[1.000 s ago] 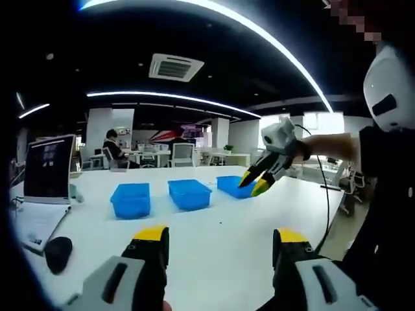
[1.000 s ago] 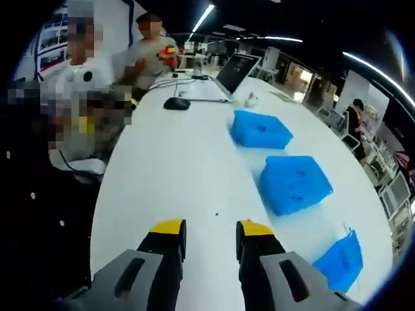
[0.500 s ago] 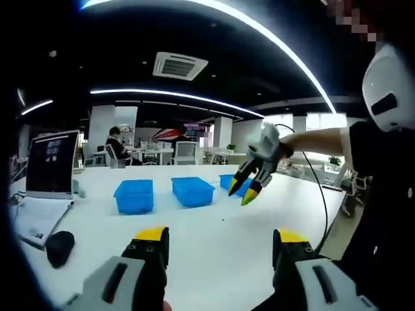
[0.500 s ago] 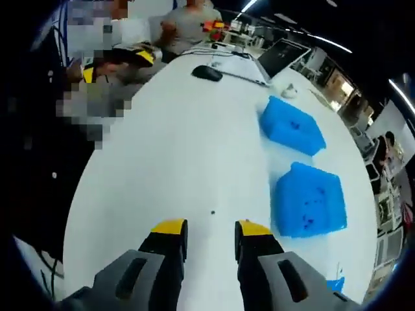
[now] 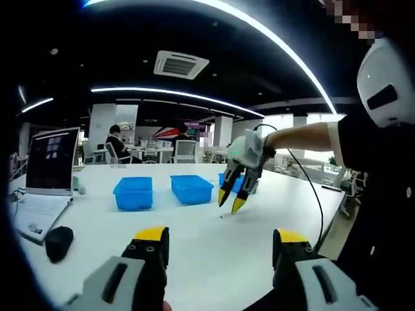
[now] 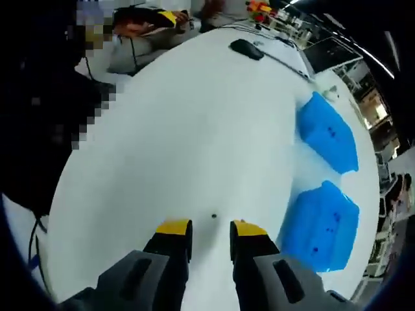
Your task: Pick up the resistors one by one and place each resistor into its matching bin, sorting the parts by color and model until every resistor is separated into the correct bin for its type
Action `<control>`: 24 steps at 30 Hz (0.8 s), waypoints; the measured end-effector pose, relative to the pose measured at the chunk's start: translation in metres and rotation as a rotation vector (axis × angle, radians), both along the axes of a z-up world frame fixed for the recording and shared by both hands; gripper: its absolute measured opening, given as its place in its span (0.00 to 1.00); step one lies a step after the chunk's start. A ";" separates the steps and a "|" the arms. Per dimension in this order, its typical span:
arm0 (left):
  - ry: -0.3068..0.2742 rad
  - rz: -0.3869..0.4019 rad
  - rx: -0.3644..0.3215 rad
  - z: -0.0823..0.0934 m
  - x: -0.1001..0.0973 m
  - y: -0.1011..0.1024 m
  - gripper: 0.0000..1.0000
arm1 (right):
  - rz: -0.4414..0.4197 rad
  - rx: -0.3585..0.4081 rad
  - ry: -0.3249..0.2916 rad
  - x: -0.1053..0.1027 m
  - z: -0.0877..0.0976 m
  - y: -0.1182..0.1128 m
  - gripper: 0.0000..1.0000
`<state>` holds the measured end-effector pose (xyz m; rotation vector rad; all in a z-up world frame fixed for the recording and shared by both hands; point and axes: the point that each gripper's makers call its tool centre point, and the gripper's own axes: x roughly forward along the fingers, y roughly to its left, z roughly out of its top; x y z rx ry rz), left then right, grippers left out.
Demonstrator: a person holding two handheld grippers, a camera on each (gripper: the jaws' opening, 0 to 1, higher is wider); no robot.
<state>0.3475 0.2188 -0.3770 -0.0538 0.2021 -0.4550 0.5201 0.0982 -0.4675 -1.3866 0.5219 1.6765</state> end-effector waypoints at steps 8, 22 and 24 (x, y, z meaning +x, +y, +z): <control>0.002 -0.003 -0.002 -0.001 0.000 0.000 0.66 | 0.167 -0.091 -0.037 0.002 -0.011 0.004 0.21; 0.006 0.009 -0.010 -0.001 0.002 0.002 0.66 | 0.263 -0.173 -0.033 0.013 -0.021 0.007 0.15; 0.007 0.009 -0.010 -0.001 0.002 0.002 0.66 | 0.270 -0.170 -0.030 0.012 -0.021 0.009 0.13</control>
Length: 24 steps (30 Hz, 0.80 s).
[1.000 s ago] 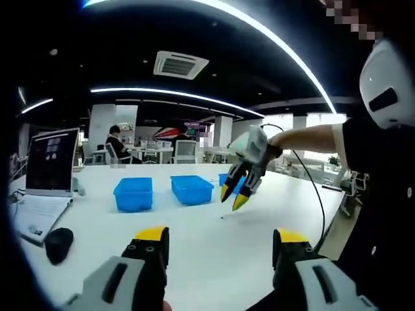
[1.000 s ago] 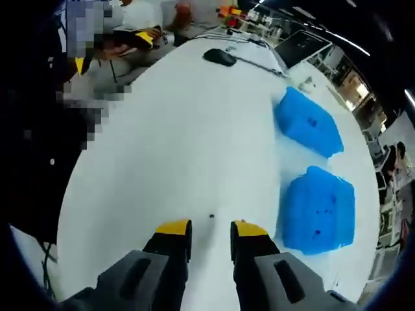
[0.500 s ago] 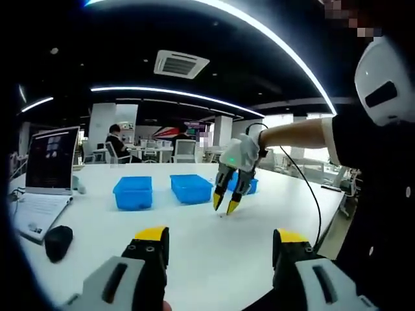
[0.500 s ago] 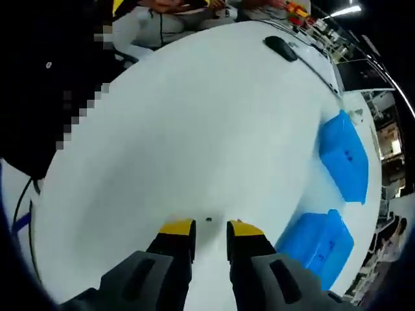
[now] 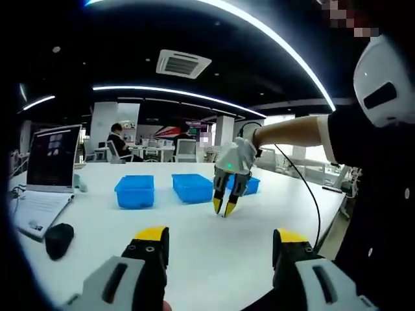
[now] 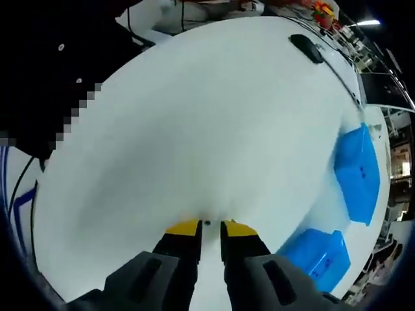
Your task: Pick up the resistors one by one and place each resistor into its matching bin, sorting the parts by color and model until every resistor is separated into the correct bin for its type
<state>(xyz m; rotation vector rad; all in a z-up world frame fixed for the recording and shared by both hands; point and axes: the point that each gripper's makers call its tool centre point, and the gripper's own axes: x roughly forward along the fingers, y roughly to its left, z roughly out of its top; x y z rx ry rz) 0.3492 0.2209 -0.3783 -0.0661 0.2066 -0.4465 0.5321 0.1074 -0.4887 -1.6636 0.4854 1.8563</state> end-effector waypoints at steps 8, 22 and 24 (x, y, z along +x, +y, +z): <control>0.001 0.003 0.001 0.000 0.000 0.000 0.66 | -0.058 -0.029 0.020 0.001 -0.002 -0.002 0.08; -0.007 -0.008 -0.001 0.002 -0.001 -0.003 0.66 | -0.111 -0.022 -0.010 -0.004 0.002 -0.006 0.05; -0.009 -0.005 -0.004 0.003 -0.002 -0.002 0.66 | -0.128 -0.009 0.001 -0.007 0.005 -0.008 0.05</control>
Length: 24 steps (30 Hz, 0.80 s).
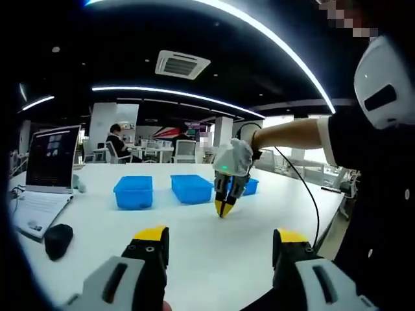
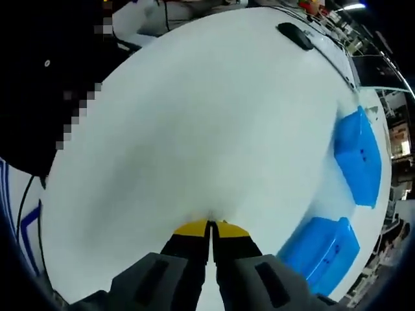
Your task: Pick up the resistors one by one and place each resistor into its matching bin, sorting the parts by color and model until every resistor is separated into the correct bin for its type
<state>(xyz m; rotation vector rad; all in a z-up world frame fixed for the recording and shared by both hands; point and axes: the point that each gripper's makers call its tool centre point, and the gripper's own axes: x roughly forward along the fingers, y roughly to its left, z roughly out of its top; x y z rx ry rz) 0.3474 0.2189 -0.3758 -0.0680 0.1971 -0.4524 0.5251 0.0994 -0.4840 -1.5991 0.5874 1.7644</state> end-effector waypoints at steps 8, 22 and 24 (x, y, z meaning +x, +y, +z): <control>-0.005 -0.009 -0.003 0.002 0.004 -0.001 0.66 | -0.189 0.211 0.061 -0.006 0.043 -0.012 0.05; -0.036 -0.029 0.021 0.015 0.030 0.000 0.66 | -0.795 0.882 0.284 -0.039 0.148 -0.123 0.05; -0.041 -0.035 0.024 0.018 0.034 -0.001 0.66 | -0.865 1.006 0.296 -0.042 0.158 -0.143 0.05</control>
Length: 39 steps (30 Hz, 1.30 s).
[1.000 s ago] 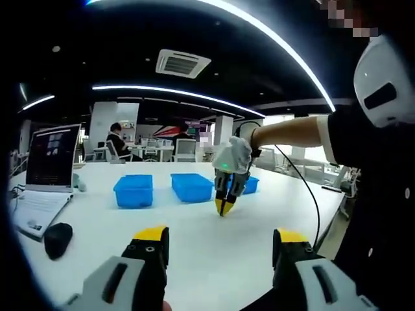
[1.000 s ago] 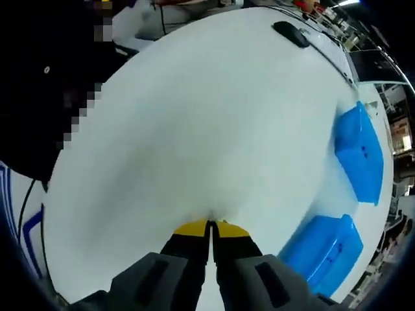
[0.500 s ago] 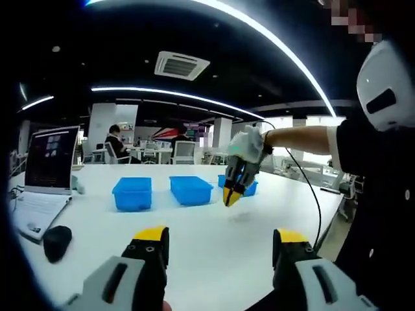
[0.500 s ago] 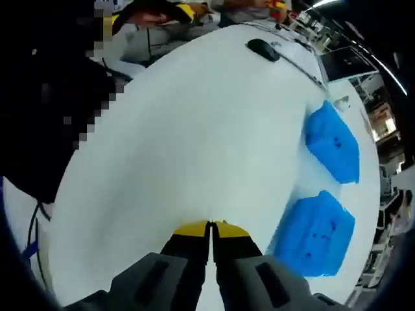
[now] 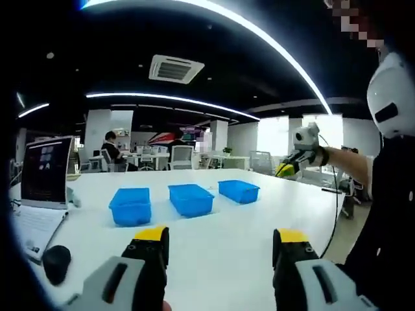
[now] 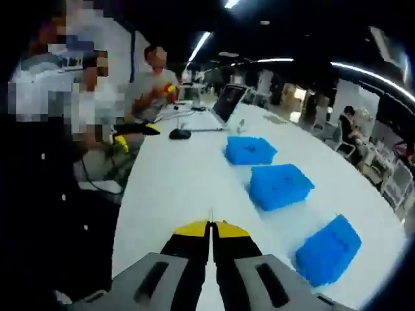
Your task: Pick up the resistors one by one and place each resistor into its matching bin, sorting the parts by color and model until every resistor is separated into the correct bin for its type
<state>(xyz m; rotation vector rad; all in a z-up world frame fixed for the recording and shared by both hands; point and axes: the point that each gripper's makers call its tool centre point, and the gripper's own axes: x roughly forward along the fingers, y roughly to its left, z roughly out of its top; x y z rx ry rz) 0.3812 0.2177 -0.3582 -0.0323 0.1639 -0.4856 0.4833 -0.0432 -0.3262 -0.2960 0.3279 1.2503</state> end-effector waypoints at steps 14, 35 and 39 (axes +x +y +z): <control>-0.002 -0.025 0.005 0.008 0.019 -0.012 0.66 | -0.622 0.301 -0.309 -0.033 0.024 -0.082 0.05; -0.017 0.033 -0.002 0.013 0.006 0.003 0.66 | -0.697 0.316 -0.269 0.158 0.045 -0.066 0.05; -0.024 0.045 -0.005 0.015 0.003 0.008 0.66 | -0.722 0.308 -0.246 0.194 0.039 -0.065 0.05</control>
